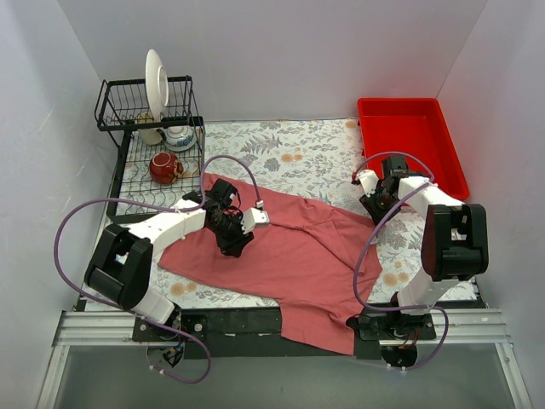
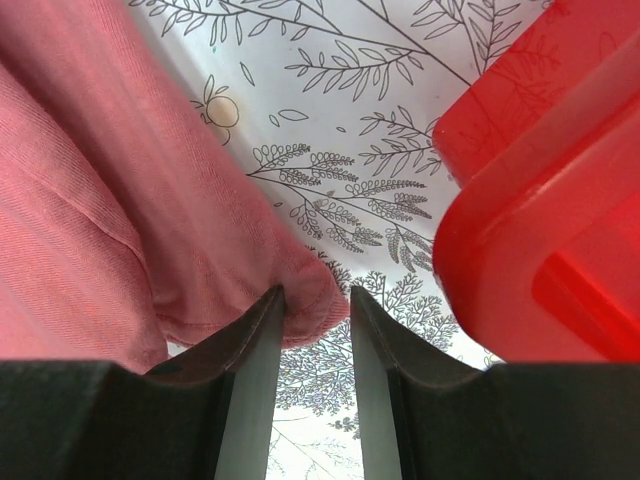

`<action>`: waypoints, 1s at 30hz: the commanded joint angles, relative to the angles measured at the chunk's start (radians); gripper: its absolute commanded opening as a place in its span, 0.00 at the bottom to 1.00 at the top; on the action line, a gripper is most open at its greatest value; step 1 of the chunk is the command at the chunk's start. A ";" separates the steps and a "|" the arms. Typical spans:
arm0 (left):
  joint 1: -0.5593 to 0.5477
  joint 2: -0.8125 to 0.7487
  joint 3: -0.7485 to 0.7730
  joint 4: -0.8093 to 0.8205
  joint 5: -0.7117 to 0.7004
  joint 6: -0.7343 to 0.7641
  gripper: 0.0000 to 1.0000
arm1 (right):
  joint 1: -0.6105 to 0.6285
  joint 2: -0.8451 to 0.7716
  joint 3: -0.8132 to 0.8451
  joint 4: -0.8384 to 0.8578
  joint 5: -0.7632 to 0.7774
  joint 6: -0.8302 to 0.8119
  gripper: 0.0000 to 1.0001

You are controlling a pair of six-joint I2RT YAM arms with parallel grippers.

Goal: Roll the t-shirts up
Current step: Fold the T-shirt at the center of the board.

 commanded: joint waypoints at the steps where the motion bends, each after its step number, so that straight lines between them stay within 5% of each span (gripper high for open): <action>1: 0.005 0.005 0.040 0.011 0.019 -0.014 0.36 | -0.005 0.020 -0.022 -0.028 0.010 -0.014 0.41; 9: 0.005 0.021 0.054 0.005 0.008 -0.008 0.36 | -0.007 0.069 -0.047 -0.034 0.031 -0.005 0.44; 13: 0.005 0.014 0.049 0.017 -0.015 -0.008 0.35 | -0.014 0.077 -0.056 -0.042 0.036 -0.020 0.12; 19: 0.078 0.033 0.103 0.249 -0.227 -0.147 0.41 | -0.041 -0.023 -0.111 -0.004 0.105 -0.105 0.01; 30: 0.172 0.487 0.793 0.201 -0.343 -0.293 0.51 | -0.137 -0.175 -0.262 0.053 0.191 -0.289 0.01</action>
